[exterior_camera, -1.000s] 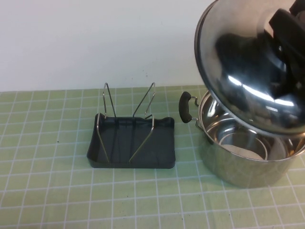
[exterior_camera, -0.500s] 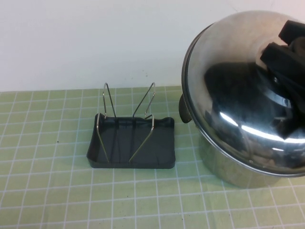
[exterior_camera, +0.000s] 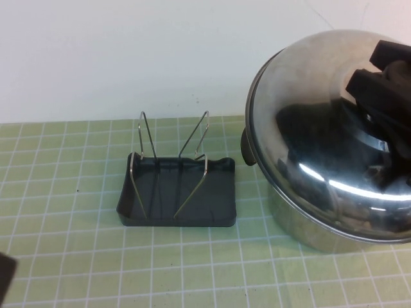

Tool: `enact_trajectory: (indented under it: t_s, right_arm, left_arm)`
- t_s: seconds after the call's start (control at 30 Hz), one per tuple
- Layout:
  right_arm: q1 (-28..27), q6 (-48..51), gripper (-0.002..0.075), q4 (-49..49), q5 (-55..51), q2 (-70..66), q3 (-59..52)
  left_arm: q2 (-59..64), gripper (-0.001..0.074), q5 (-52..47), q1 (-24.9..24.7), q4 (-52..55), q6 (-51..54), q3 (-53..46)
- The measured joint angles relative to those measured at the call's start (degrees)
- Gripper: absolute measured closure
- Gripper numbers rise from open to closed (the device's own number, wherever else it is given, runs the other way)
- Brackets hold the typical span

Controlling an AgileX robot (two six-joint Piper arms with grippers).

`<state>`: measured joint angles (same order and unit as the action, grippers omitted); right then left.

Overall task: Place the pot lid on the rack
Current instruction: Hand over the pot lid

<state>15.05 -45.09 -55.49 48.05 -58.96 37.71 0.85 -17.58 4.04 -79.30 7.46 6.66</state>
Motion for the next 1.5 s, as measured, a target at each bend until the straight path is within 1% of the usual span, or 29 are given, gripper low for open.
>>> enact_trajectory:
  t_s: [0.07,0.13,0.17,0.23,0.3,0.37,0.43,0.53,0.63,0.7,0.73,0.8,0.87,0.97,1.13,1.23,1.33,1.5]
  right_arm:
    - [0.0,-0.2,0.0393,0.3,0.0,0.0,0.0]
    - [0.0,-0.3,0.0393,1.5,0.0,0.0,0.0]
    - [0.0,-0.3,0.0393,2.1,0.2,0.0,0.0]
    - [0.0,-0.3,0.0393,3.6,1.4,0.0,0.0]
    - [0.0,-0.3,0.0393,4.5,3.6,0.0,0.0]
    - [0.0,-0.3,0.0393,5.2,5.9,0.0,0.0]
    - [0.0,-0.3,0.0393,5.3,7.7,0.0,0.0]
    - [0.0,-0.3,0.0393,5.4,8.9,0.0,0.0]
    - [0.0,-0.4,0.0393,5.5,10.0,0.0,0.0]
    - [0.0,0.1,0.0393,5.5,10.4,0.0,0.0]
    - [0.0,0.4,0.0393,5.5,10.5,0.0,0.0]
    - [0.0,0.9,0.0393,5.5,10.4,0.0,0.0]
    - [0.0,1.3,0.0393,5.5,10.4,0.0,0.0]
    - [0.0,1.6,0.0393,5.5,10.4,0.0,0.0]
    - [0.0,2.3,0.0393,5.5,10.3,0.0,0.0]
    - [0.0,2.9,0.0393,5.6,9.4,0.0,0.0]
    - [0.0,2.9,0.0393,5.4,9.0,-0.1,0.0]
    - [-0.1,3.0,0.0393,4.5,9.3,-0.1,0.0]
  left_arm:
    - [3.7,0.0737,-7.0,0.0,-4.8,8.6,4.1]
    - [9.8,0.0737,-16.2,0.0,-11.2,19.6,8.1]
    - [12.6,0.0737,-20.0,0.0,-12.7,22.7,9.6]
    - [19.8,0.0737,-30.0,0.0,-15.4,32.7,13.4]
    - [26.9,0.073,-36.4,0.0,-15.8,39.6,17.4]
    - [32.6,0.0697,-40.9,0.0,-16.0,44.8,20.8]
    - [37.6,0.0619,-43.3,0.0,-16.0,47.5,23.8]
    - [44.4,0.0442,-43.6,0.0,-16.1,47.5,27.9]
    - [49.6,0.0284,-43.9,0.0,-16.1,45.9,31.2]
    - [52.1,0.0229,-44.8,0.0,-16.1,45.7,33.3]
    - [53.2,0.0213,-45.4,-0.3,-16.1,45.7,34.1]
    - [55.5,0.0199,-45.8,-1.9,-16.1,46.0,36.0]
    - [57.2,0.0192,-45.0,-4.6,-16.1,46.5,37.5]
    - [59.7,0.019,-41.1,-10.7,-16.1,48.6,39.9]
    - [63.9,0.0186,-32.4,-22.1,-16.3,52.3,44.1]
    - [67.4,0.0185,-30.7,-27.6,-16.7,53.9,47.8]
    - [71.2,0.0185,-29.9,-31.2,-17.0,54.6,52.2]
    - [76.7,0.0193,-29.2,-34.6,-17.0,54.5,58.3]
